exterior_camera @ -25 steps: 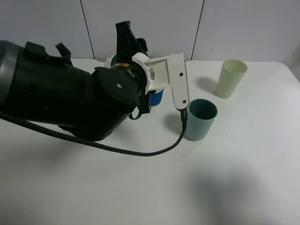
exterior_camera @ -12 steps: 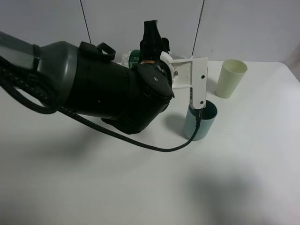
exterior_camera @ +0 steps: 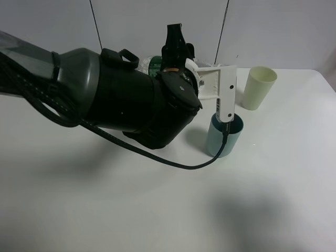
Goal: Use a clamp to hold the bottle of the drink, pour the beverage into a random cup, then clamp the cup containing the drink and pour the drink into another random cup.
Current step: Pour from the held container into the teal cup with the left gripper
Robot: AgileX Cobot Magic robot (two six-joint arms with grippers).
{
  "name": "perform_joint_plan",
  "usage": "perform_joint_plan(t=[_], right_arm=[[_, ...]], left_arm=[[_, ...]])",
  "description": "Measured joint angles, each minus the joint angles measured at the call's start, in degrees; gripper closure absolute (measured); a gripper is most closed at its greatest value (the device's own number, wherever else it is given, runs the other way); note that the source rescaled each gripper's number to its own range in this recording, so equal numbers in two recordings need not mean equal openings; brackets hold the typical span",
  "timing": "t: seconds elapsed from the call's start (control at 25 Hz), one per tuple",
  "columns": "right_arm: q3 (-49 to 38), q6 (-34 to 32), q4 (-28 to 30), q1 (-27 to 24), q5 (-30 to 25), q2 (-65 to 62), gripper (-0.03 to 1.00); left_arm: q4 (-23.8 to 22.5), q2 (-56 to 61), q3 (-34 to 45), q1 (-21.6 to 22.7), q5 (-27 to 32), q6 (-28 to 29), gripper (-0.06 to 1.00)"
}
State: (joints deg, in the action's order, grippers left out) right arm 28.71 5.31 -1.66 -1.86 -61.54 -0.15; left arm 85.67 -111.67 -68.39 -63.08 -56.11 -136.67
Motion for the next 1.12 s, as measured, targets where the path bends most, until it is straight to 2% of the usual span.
perform_joint_plan(t=[0.8, 1.12], right_arm=[[0.0, 0.0, 0.0, 0.0, 0.0, 0.0, 0.37], [0.0, 0.0, 0.0, 0.0, 0.0, 0.0, 0.37]], left_arm=[[0.05, -0.06, 0.0, 0.0, 0.0, -1.95, 0.92], [-0.18, -3.43, -4.56, 0.0, -0.73, -5.65, 0.92]])
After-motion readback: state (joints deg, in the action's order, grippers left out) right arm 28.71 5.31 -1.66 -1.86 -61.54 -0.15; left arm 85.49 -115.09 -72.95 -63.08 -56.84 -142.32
